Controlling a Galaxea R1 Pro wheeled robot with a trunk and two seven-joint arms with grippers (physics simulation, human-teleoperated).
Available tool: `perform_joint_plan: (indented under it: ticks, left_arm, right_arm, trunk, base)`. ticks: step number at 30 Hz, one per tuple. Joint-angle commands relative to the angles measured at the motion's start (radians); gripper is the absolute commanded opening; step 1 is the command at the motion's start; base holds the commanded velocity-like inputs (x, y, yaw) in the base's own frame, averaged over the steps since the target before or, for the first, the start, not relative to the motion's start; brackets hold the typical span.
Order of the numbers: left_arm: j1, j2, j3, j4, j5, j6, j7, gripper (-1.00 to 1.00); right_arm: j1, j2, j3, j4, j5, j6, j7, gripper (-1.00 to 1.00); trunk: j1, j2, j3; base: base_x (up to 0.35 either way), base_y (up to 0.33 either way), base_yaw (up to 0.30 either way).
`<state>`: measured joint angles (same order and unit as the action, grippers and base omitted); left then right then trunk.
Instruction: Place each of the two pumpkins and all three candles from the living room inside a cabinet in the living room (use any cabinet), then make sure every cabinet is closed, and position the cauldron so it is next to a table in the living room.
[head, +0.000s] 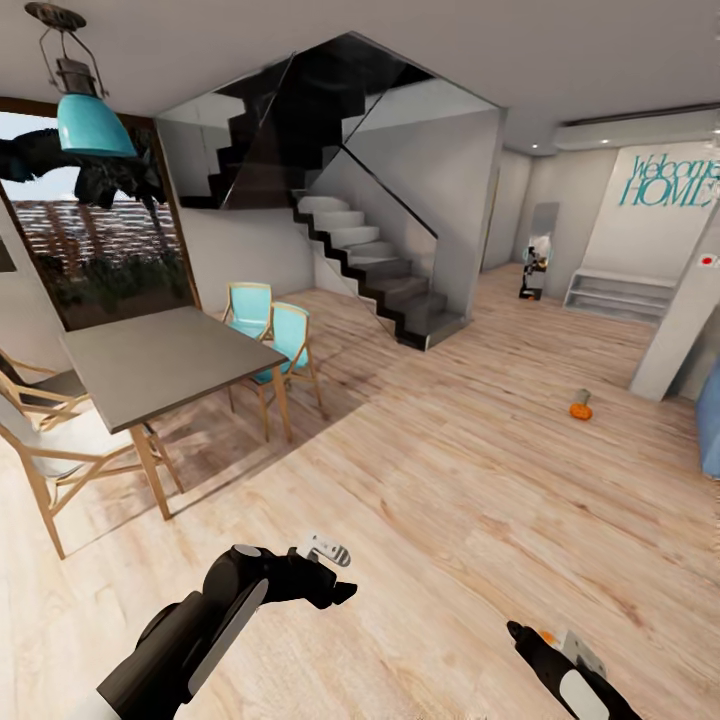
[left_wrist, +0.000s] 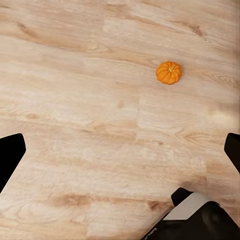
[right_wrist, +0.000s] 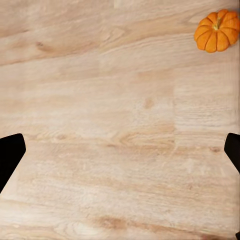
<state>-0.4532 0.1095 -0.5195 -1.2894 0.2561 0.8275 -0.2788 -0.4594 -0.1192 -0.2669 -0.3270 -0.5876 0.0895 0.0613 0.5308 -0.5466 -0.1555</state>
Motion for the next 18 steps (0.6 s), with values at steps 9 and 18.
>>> perform_joint_plan:
  ticks: [9,18]
  left_arm:
    - [-0.001,0.0,-0.001,-0.001,0.0,0.004,0.003,1.0]
    - [-0.001,-0.001,-0.001,-0.001,0.0,0.004,0.037,1.0]
  right_arm:
    - [-0.001,0.001,-0.006,0.0,-0.005,0.006,0.005,1.0]
    - [-0.001,0.0,-0.006,-0.001,-0.005,0.006,0.005,1.0]
  trunk:
    - [0.0,-0.002,-0.012]
    - [0.0,-0.002,-0.023]
  base:
    - [0.0,0.0,-0.192]
    - [0.016,-0.086,-0.19]
